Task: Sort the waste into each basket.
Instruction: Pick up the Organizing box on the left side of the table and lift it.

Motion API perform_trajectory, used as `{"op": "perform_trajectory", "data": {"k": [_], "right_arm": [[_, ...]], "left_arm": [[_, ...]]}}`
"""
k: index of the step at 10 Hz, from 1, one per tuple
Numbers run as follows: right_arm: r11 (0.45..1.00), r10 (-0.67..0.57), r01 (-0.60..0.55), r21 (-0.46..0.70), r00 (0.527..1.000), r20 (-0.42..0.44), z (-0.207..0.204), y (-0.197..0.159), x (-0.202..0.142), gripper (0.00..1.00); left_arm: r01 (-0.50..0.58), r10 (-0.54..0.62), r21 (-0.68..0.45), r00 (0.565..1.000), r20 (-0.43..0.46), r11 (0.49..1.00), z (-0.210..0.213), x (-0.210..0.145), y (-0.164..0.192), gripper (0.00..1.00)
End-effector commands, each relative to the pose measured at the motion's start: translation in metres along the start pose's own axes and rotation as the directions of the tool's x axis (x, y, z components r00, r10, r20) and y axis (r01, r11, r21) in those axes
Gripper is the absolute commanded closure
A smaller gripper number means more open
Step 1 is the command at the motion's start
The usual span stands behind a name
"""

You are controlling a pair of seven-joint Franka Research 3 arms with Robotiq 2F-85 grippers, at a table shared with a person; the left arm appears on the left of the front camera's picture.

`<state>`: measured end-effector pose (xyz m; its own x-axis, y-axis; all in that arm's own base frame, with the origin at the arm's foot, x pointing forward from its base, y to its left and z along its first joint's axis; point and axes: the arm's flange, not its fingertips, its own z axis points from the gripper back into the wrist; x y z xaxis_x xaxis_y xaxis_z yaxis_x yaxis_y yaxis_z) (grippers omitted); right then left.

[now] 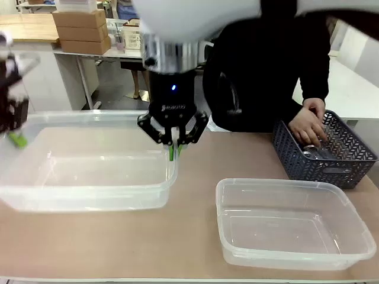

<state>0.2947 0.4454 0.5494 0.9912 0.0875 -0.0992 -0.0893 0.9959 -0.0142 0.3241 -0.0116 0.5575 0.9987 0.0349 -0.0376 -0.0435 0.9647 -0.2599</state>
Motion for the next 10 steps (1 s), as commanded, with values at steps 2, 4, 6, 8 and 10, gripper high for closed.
{"op": "perform_trajectory", "data": {"k": [2,4,6,8,10], "right_arm": [[1.0,0.0,0.0,0.0,1.0,0.0,0.0,0.0,0.0,1.0],[1.0,0.0,0.0,0.0,1.0,0.0,0.0,0.0,0.0,1.0],[0.999,0.024,-0.02,0.045,0.995,-0.094,-0.008,-0.021,0.013,0.95],[1.0,0.008,-0.005,0.027,0.995,-0.099,-0.008,-0.076,0.022,0.95],[0.998,-0.06,0.06,-0.012,0.997,-0.055,-0.009,-0.134,0.016,0.95]], "left_arm": [[0.002,0.0,0.036,0.999,-0.054,0.999,-0.032,-0.011,0.007,1.0],[0.002,0.0,0.036,0.999,-0.054,0.999,-0.032,-0.011,0.007,1.0],[0.001,0.001,0.032,0.997,-0.083,0.999,-0.036,-0.009,0.003,0.94],[0.007,-0.02,-0.1,0.992,-0.126,0.995,-0.015,0.006,-0.038,0.94],[0.118,-0.134,-0.111,0.978,-0.157,0.987,-0.009,0.015,-0.095,0.94]]}}
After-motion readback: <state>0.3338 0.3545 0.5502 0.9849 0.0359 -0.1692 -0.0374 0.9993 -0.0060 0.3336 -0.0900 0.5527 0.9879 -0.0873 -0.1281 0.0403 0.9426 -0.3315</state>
